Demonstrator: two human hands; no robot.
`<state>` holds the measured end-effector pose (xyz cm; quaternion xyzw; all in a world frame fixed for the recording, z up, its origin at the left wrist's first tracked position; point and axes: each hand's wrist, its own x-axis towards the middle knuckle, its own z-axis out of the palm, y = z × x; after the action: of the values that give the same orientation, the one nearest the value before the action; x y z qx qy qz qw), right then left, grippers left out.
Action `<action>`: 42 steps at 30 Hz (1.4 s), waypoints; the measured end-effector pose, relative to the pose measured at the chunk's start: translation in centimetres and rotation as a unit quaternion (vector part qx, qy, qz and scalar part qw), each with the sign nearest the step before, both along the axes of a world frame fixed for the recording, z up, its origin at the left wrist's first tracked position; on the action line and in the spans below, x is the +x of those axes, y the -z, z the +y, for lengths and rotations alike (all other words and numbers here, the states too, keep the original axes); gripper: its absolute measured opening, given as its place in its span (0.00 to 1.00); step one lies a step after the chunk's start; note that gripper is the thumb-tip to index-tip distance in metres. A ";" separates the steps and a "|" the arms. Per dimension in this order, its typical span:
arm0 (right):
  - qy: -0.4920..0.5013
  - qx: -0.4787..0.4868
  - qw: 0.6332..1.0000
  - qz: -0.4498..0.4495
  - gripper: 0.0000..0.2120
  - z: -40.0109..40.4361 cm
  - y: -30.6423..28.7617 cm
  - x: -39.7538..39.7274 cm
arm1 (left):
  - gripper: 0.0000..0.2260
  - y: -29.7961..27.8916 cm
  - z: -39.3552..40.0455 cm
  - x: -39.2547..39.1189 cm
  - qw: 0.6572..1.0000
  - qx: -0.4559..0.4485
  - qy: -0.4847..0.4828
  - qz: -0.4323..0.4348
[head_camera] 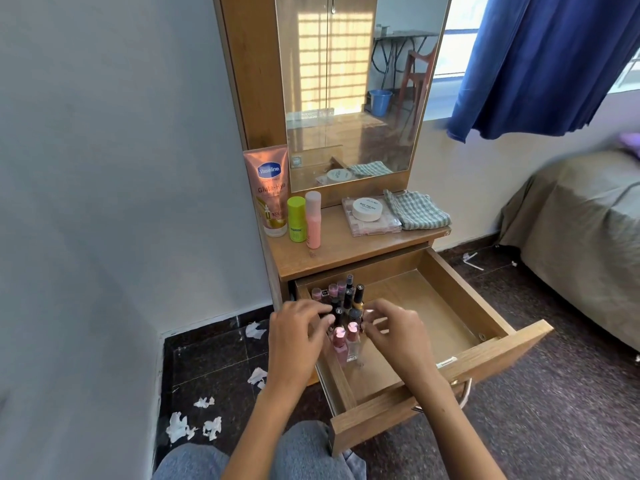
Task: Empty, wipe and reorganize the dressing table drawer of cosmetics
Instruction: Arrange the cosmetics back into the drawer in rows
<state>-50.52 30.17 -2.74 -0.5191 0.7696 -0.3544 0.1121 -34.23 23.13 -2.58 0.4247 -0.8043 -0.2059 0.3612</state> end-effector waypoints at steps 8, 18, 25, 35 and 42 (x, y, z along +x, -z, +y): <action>0.033 -0.166 0.985 -0.043 0.10 -2.2 -0.7 1.3 | 0.15 -4.2 -6.2 -1.3 0.986 -0.135 -0.075 -0.056; 0.050 -0.199 0.977 -0.066 0.14 -2.8 1.0 1.1 | 0.30 -5.8 -12.6 -3.0 0.956 -0.186 -0.066 -0.215; 0.051 -0.193 0.977 -0.082 0.14 -3.1 1.4 0.8 | 0.23 -6.5 -13.5 -3.3 0.951 -0.213 -0.095 -0.203; 0.056 -0.189 0.976 -0.087 0.14 -3.1 1.5 0.8 | 0.10 -6.3 -12.3 -2.6 0.977 -0.191 -0.056 -0.079; 0.053 -0.196 0.975 -0.089 0.13 -3.0 1.3 0.9 | 0.10 -5.0 -9.3 -1.5 0.981 -0.184 -0.041 0.033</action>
<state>-49.66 27.17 -4.01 -0.4556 0.6984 -0.5489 0.0573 -35.71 13.81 2.40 0.3764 -0.7978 -0.0530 0.4680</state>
